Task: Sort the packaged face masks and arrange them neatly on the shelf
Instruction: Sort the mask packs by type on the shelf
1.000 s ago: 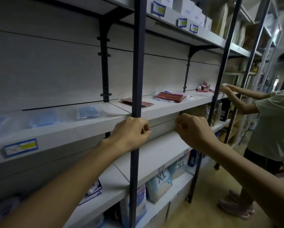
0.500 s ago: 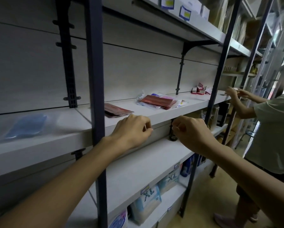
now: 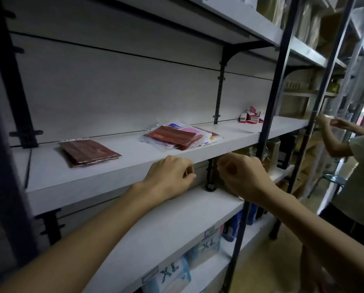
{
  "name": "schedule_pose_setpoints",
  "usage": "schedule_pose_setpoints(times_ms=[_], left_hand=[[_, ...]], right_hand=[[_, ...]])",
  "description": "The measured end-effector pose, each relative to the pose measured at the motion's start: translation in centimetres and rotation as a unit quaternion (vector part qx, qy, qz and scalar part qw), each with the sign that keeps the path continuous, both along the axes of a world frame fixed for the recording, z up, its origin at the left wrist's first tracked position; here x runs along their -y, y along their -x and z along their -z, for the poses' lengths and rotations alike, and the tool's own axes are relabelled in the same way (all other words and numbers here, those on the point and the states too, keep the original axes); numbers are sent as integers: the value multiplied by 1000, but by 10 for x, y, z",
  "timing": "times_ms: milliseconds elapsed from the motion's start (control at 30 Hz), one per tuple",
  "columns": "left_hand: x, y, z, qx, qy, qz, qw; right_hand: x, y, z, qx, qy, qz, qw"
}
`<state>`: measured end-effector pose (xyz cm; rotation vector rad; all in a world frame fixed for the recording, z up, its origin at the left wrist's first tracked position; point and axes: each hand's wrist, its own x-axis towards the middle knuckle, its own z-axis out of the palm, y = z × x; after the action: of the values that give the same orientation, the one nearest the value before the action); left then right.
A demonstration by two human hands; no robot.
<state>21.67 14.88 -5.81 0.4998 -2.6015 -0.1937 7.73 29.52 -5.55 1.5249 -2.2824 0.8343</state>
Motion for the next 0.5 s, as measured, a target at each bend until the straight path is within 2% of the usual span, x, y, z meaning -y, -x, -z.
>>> schedule_pose_setpoints(times_ms=[233,500], left_hand=[[-4,63,1,-20,2,-76,997],[18,101,-1,-47,11,-170,984]], right_hand=[[6,83,-3,42,5,-66,997],[48,138,4,67,2,-121,990]])
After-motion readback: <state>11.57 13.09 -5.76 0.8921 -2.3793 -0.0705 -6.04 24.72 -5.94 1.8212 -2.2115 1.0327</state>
